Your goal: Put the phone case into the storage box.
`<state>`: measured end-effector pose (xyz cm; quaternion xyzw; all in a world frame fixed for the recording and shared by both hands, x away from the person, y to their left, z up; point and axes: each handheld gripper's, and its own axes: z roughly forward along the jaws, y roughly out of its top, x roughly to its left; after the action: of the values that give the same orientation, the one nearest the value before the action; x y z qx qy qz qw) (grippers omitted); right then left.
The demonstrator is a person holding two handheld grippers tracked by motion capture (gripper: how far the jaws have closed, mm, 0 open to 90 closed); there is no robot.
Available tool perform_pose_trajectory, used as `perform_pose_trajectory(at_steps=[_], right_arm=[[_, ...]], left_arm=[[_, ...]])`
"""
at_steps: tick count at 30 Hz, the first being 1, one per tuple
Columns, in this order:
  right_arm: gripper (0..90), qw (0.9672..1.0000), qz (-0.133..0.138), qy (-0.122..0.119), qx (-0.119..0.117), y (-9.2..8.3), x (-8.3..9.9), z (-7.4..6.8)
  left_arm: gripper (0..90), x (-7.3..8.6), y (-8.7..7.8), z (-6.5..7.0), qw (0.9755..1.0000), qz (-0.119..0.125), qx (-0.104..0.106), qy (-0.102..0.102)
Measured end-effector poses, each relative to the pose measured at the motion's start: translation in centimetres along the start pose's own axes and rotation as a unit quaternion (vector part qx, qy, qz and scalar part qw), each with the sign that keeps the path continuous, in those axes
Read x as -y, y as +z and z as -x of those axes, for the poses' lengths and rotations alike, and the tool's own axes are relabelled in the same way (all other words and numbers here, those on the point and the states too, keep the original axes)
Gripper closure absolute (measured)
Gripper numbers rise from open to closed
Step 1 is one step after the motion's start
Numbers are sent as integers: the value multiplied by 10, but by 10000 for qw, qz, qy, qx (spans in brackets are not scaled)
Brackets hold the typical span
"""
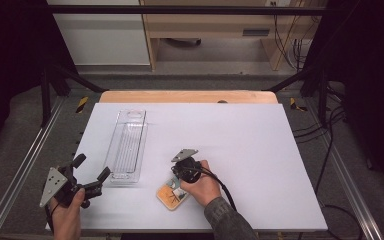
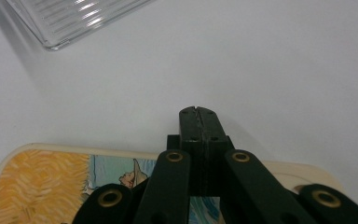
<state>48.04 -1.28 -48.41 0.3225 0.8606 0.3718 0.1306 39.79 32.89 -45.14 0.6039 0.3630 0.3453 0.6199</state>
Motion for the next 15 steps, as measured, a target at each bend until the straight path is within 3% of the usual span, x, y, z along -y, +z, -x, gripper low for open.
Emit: perform_pose_trajectory(at_steps=[10, 15], right_arm=[[900, 10000, 7, 18, -13, -1, 2, 0], [900, 9995, 314, 76, 25, -5, 1, 0]], left_arm=[[4, 0, 0, 1, 10000, -1, 8, 3], [4, 0, 0, 0, 10000, 0, 0, 2]])
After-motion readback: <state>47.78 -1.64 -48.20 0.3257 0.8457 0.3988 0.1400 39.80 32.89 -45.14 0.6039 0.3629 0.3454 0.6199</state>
